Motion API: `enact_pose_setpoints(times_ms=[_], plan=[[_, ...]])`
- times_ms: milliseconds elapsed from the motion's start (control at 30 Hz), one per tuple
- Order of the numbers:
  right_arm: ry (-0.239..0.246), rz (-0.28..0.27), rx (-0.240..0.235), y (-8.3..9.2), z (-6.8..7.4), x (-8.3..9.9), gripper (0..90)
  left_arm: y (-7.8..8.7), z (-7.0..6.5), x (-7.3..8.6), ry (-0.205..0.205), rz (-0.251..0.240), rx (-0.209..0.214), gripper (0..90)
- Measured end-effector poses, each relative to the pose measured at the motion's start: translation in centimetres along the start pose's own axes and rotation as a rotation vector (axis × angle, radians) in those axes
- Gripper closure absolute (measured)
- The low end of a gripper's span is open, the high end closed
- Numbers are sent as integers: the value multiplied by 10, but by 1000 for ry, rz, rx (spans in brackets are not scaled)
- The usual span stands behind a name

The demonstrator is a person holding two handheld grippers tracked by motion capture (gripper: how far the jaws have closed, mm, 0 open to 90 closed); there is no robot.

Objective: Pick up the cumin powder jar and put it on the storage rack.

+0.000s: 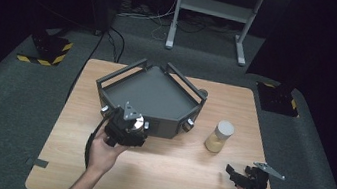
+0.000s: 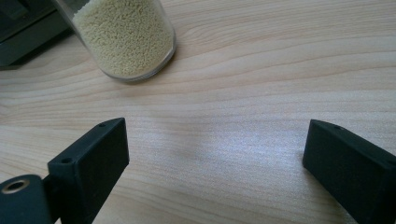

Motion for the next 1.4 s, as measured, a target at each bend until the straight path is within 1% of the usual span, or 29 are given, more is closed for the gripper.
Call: enact_pose_setpoints(times_ms=[33,67,100,133,233,300,433,633,800,967,1133,1233,1333,1400], plan=[[-1,-1,0,0,0,0,64,-1,2,-5,-2,-4,-1,317],[-2,-2,1,0,0,0,64,-3,2,-5,6,-32,-17,317],[-3,-3,0,0,0,0,64,-4,4,-10,1,-30,-21,317],[-3,-2,0,0,0,0,64,-5,8,-18,-6,-12,-15,317],[1,4,0,0,0,-1,64,-14,17,-29,6,-13,-21,317],[2,2,-1,0,0,0,64,-21,21,-36,5,-12,-29,317],[-2,-2,0,0,0,0,64,-39,26,-46,4,-9,-46,317],[-5,-5,1,1,-1,1,65,-71,31,-58,9,-3,-75,317],[-5,-6,-1,1,-1,1,65,-89,33,-60,10,6,-91,317],[-10,4,-6,-1,-2,-1,64,-104,33,-56,19,22,-114,317],[-4,5,-7,-1,-2,-1,65,-110,33,-53,24,24,-125,317],[-7,4,-7,-1,-2,-1,65,-112,33,-52,13,31,-127,317],[0,4,-6,-1,-1,-1,65,-113,31,-51,0,35,-134,317],[-1,4,-5,-1,-1,-1,65,-115,31,-50,4,36,-132,317]])
Point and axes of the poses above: each handheld gripper's, and its own axes: y roughly backward along the jaws, x roughly out of its underside, z roughly to its left, the point moved 1 cm from there along -y, roughly forward along the jaws, and after that the axes turned 15 degrees about -z, right-handed, at the moved point
